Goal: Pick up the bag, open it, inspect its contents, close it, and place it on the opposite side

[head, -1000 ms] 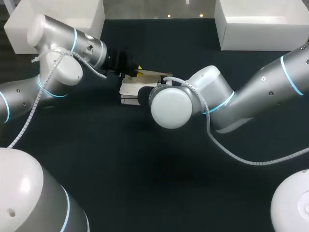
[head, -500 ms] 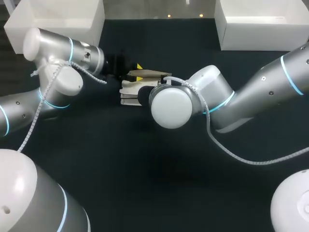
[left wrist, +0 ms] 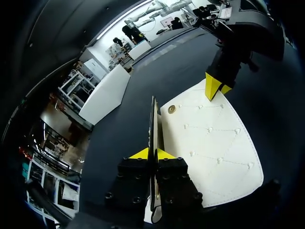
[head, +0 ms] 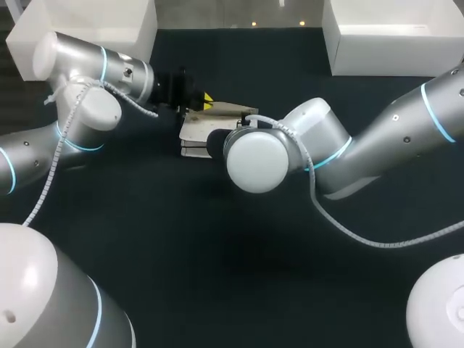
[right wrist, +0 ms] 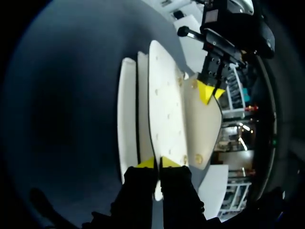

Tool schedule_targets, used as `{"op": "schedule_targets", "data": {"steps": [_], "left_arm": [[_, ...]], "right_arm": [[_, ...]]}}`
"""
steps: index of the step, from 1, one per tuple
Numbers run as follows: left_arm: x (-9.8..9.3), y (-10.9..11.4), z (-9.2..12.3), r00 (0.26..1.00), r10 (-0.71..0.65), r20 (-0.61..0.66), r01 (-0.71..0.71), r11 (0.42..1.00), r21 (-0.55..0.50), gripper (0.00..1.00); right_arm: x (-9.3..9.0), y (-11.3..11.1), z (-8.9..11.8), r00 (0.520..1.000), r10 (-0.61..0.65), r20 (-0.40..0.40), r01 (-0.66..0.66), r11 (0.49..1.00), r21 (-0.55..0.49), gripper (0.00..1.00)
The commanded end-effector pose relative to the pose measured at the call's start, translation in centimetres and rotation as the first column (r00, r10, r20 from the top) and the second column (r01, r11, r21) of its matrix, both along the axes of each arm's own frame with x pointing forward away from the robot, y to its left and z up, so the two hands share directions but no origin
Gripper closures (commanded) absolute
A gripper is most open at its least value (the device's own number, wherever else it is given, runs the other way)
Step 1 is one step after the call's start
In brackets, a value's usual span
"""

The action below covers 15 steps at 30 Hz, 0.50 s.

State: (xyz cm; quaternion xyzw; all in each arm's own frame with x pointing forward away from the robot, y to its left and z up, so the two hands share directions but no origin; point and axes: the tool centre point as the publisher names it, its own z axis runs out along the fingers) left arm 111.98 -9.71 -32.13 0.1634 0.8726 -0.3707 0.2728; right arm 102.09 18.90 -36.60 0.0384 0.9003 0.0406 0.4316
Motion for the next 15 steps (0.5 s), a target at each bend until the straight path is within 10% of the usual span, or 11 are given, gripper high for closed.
{"op": "schedule_targets", "data": {"steps": [1, 15], "left_arm": [[-1.0, 0.2, -0.8, 0.999, -0.008, 0.034, 0.008, 1.0, -0.005, 1.0], [-3.9, 0.5, -3.3, 0.996, -0.01, 0.091, 0.013, 0.999, -0.03, 1.0]], "right_arm": [[0.0, 0.1, -0.1, 1.0, -0.001, 0.002, 0.001, 1.0, 0.0, 1.0], [0.0, 0.1, -0.1, 1.0, -0.001, 0.002, 0.001, 1.0, 0.0, 1.0]]}}
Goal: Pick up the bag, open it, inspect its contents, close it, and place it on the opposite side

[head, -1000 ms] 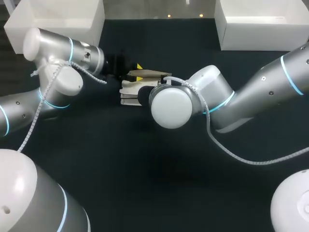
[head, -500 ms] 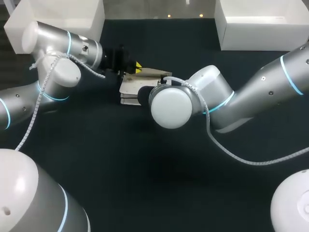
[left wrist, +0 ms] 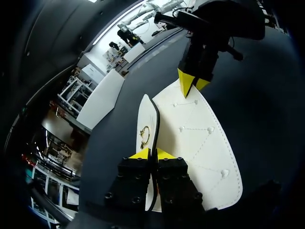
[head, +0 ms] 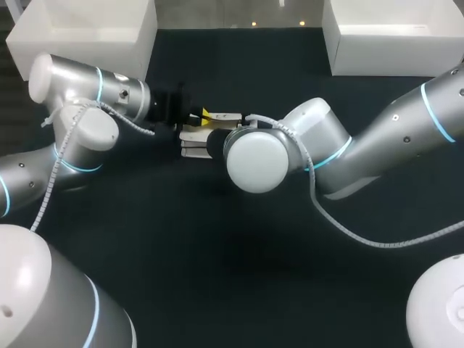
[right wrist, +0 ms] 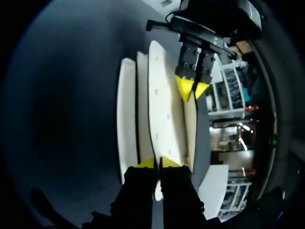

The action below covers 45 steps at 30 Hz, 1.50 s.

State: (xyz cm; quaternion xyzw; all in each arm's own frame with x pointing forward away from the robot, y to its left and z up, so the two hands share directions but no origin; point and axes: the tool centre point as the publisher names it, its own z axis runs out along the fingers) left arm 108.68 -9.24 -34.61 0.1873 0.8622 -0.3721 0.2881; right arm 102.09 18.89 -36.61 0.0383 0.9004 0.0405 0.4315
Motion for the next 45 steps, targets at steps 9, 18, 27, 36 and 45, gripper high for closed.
{"op": "schedule_targets", "data": {"steps": [9, 18, 27, 36, 45], "left_arm": [[-0.5, 0.0, -1.0, 0.999, 0.024, 0.048, -0.023, 0.999, -0.026, 1.0], [-0.5, 0.0, -1.0, 0.999, 0.024, 0.048, -0.023, 0.999, -0.026, 1.0], [-1.0, 0.0, -2.2, 0.999, -0.031, 0.011, 0.031, 0.999, 0.015, 1.0], [-0.3, 0.3, -1.1, 0.999, -0.002, 0.035, 0.002, 1.0, -0.002, 0.64], [0.1, 0.1, 0.0, 0.998, -0.01, 0.064, 0.01, 1.0, -0.001, 0.8]], "right_arm": [[0.0, 0.1, -0.1, 1.0, -0.001, 0.002, 0.001, 1.0, 0.0, 1.0], [0.0, 0.1, -0.1, 1.0, -0.001, 0.002, 0.001, 1.0, 0.0, 1.0], [0.0, 0.1, -0.1, 1.0, -0.001, 0.002, 0.001, 1.0, 0.0, 1.0], [0.0, 0.1, -0.1, 1.0, -0.001, 0.002, 0.001, 1.0, 0.0, 1.0], [0.0, 0.1, -0.1, 1.0, -0.001, 0.002, 0.001, 1.0, 0.0, 1.0]]}}
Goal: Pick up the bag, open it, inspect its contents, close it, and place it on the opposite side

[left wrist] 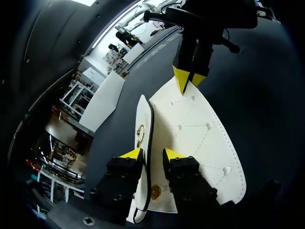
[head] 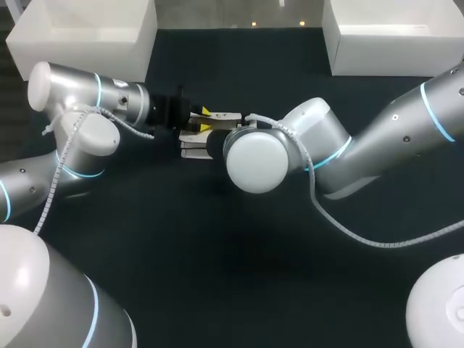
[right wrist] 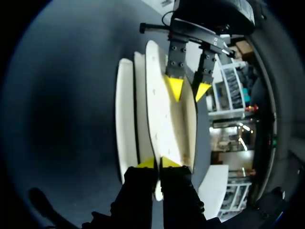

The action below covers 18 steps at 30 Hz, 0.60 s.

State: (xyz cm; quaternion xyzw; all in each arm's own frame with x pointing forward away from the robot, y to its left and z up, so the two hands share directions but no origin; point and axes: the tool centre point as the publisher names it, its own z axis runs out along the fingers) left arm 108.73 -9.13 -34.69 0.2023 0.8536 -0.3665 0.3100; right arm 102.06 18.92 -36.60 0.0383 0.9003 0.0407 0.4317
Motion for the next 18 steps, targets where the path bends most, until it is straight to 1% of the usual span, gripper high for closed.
{"op": "schedule_targets", "data": {"steps": [1, 5, 6, 10, 18], "left_arm": [[0.1, -0.1, 0.1, 1.0, -0.003, 0.01, 0.004, 1.0, -0.005, 0.83], [0.3, -0.2, 0.6, 1.0, -0.009, 0.021, 0.009, 1.0, -0.002, 0.83], [0.3, -0.3, 0.7, 1.0, -0.012, 0.025, 0.012, 1.0, 0.001, 0.85], [0.4, -0.4, 0.8, 0.999, -0.026, 0.022, 0.025, 0.999, 0.022, 1.0], [0.1, -0.2, -1.1, 1.0, -0.018, -0.014, 0.019, 0.999, 0.047, 1.0]], "right_arm": [[0.0, 0.1, -0.1, 1.0, -0.001, 0.002, 0.001, 1.0, 0.0, 1.0], [0.0, 0.1, -0.1, 1.0, -0.001, 0.002, 0.001, 1.0, 0.0, 1.0], [0.0, 0.1, -0.1, 1.0, -0.001, 0.002, 0.001, 1.0, 0.0, 1.0], [0.0, 0.1, -0.1, 1.0, -0.001, 0.002, 0.001, 1.0, 0.0, 1.0], [0.0, 0.1, -0.1, 1.0, -0.001, 0.002, 0.001, 1.0, 0.0, 1.0]]}}
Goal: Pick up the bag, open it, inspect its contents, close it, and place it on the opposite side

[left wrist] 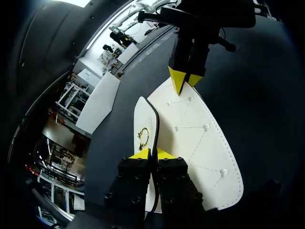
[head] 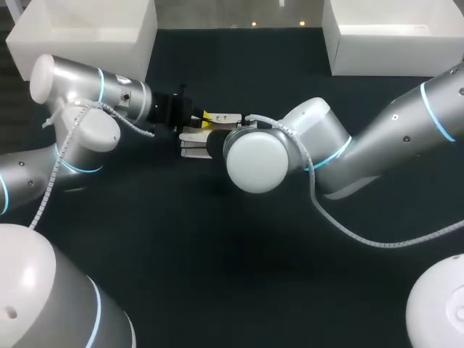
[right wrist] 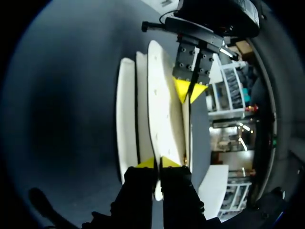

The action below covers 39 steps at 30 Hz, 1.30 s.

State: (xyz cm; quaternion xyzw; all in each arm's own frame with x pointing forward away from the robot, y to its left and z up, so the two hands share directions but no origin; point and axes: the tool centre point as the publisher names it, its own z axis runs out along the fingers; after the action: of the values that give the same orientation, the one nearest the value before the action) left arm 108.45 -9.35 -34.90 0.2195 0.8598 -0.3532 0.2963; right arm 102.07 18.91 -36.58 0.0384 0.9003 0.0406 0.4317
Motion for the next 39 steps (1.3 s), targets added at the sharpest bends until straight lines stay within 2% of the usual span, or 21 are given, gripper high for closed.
{"op": "schedule_targets", "data": {"steps": [1, 6, 12, 13, 14, 15, 17, 23, 27, 35, 39], "left_arm": [[0.5, 0.1, -1.1, 1.0, 0.016, -0.009, -0.016, 1.0, 0.0, 1.0], [0.9, 0.3, -1.4, 0.999, 0.036, -0.015, -0.036, 0.999, -0.007, 1.0], [0.2, 0.1, -0.7, 1.0, 0.009, 0.002, -0.009, 1.0, -0.017, 1.0], [0.1, 0.1, -0.5, 1.0, 0.006, 0.006, -0.006, 1.0, -0.019, 0.9], [0.0, 0.1, -0.4, 1.0, 0.004, 0.01, -0.004, 1.0, -0.02, 0.69], [0.0, 0.1, -0.2, 1.0, 0.003, 0.015, -0.003, 1.0, -0.024, 0.67], [-0.2, 0.1, 0.1, 1.0, 0.0, 0.024, 0.001, 0.999, -0.033, 0.68], [-0.3, -0.5, 0.5, 0.999, -0.017, 0.042, 0.019, 0.999, -0.04, 1.0], [-0.4, -0.7, 0.3, 0.998, -0.044, 0.052, 0.046, 0.998, -0.037, 1.0], [-0.9, 0.3, -0.1, 0.994, -0.097, 0.058, 0.099, 0.995, -0.03, 1.0], [-0.5, 0.2, -0.4, 0.994, -0.102, 0.041, 0.103, 0.994, -0.023, 1.0]], "right_arm": [[0.0, 0.1, -0.1, 1.0, -0.001, 0.002, 0.001, 1.0, 0.0, 1.0], [0.0, 0.1, -0.1, 1.0, -0.001, 0.002, 0.001, 1.0, 0.0, 1.0], [0.0, 0.1, -0.1, 1.0, -0.001, 0.002, 0.001, 1.0, 0.0, 1.0], [0.0, 0.1, -0.1, 1.0, -0.001, 0.002, 0.001, 1.0, 0.0, 1.0], [0.0, 0.1, -0.1, 1.0, -0.001, 0.002, 0.001, 1.0, 0.0, 1.0], [0.0, 0.1, -0.1, 1.0, -0.001, 0.002, 0.001, 1.0, 0.0, 1.0], [0.0, 0.1, -0.1, 1.0, -0.001, 0.002, 0.001, 1.0, 0.0, 1.0], [0.0, 0.1, -0.1, 1.0, -0.001, 0.002, 0.001, 1.0, 0.0, 1.0], [0.0, 0.1, -0.1, 1.0, -0.001, 0.002, 0.001, 1.0, 0.0, 1.0], [0.0, 0.1, -0.1, 1.0, -0.001, 0.002, 0.001, 1.0, 0.0, 1.0], [0.0, 0.1, -0.1, 1.0, -0.001, 0.002, 0.001, 1.0, 0.0, 1.0]]}}
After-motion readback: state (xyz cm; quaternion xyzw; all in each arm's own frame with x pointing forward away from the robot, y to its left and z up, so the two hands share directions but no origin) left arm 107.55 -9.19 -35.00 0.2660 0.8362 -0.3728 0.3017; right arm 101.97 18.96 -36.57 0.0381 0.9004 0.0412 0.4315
